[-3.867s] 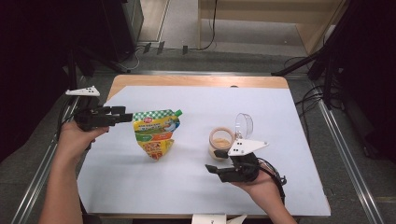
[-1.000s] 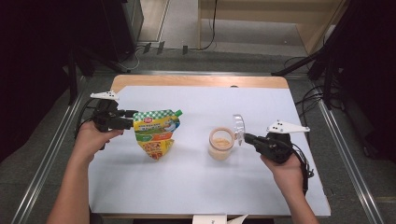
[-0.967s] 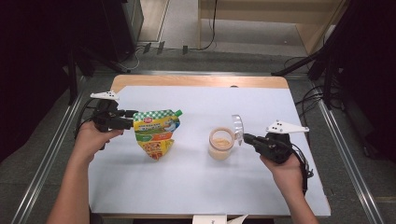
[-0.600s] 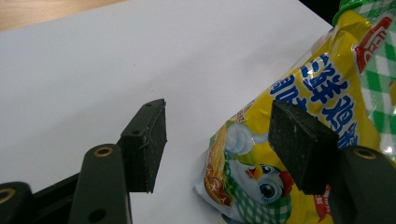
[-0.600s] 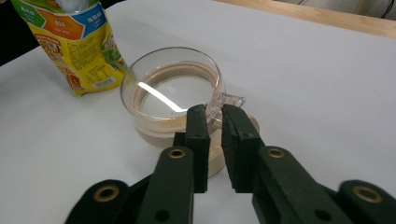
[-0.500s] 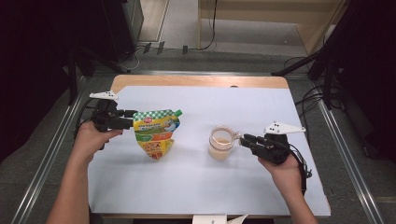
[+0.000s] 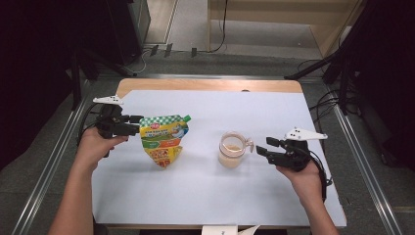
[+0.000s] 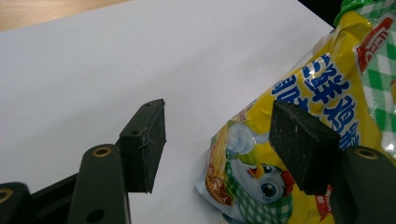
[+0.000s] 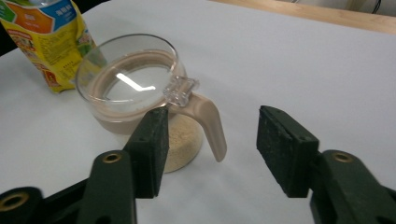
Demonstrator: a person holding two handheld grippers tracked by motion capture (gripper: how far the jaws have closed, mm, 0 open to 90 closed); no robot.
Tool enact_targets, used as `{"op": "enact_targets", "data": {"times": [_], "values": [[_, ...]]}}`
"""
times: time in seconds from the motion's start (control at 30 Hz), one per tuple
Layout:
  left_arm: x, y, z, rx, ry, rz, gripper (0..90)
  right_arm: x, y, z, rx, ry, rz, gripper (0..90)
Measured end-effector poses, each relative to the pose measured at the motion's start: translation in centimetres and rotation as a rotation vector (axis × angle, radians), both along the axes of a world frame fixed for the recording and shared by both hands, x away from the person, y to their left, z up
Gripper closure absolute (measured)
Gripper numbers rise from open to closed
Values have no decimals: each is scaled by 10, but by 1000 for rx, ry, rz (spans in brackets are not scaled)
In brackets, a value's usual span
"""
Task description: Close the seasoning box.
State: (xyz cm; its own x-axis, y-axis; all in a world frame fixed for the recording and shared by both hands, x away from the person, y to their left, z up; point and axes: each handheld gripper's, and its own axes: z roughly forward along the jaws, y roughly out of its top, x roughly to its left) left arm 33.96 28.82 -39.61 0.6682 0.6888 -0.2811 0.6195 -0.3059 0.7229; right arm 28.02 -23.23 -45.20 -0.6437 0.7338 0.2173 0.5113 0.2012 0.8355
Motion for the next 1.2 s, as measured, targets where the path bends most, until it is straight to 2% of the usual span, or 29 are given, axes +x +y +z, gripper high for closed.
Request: {"op": "enact_targets", "data": {"times": [0.07, 0.13, 0.2, 0.37, 0.47, 0.57, 0.67, 0.8, 1.2], "values": [[0, 0, 0, -2, 1, 0, 373, 2, -2, -2, 3, 3, -10, 384], [0, 0, 0, -3, 1, 0, 372, 2, -5, -4, 9, -16, -25, 355], [0, 1, -1, -2, 2, -1, 371, 2, -6, -6, -8, -45, -48, 319], [0, 1, -1, -1, 5, 2, 370, 4, -12, -13, -47, -52, -66, 276], [1, 2, -2, -1, 5, 4, 370, 7, -16, -19, -65, -26, -88, 274], [1, 2, -3, 4, 9, 9, 370, 9, -20, -21, -49, -8, -106, 273], [1, 2, -4, 18, -1, 18, 370, 10, -23, -21, -31, -10, -130, 273], [1, 3, -3, 13, -8, 25, 370, 10, -27, -21, -32, -7, -149, 273], [3, 4, -6, 13, 12, 20, 367, 12, -23, -24, -50, 2, -143, 273]]}}
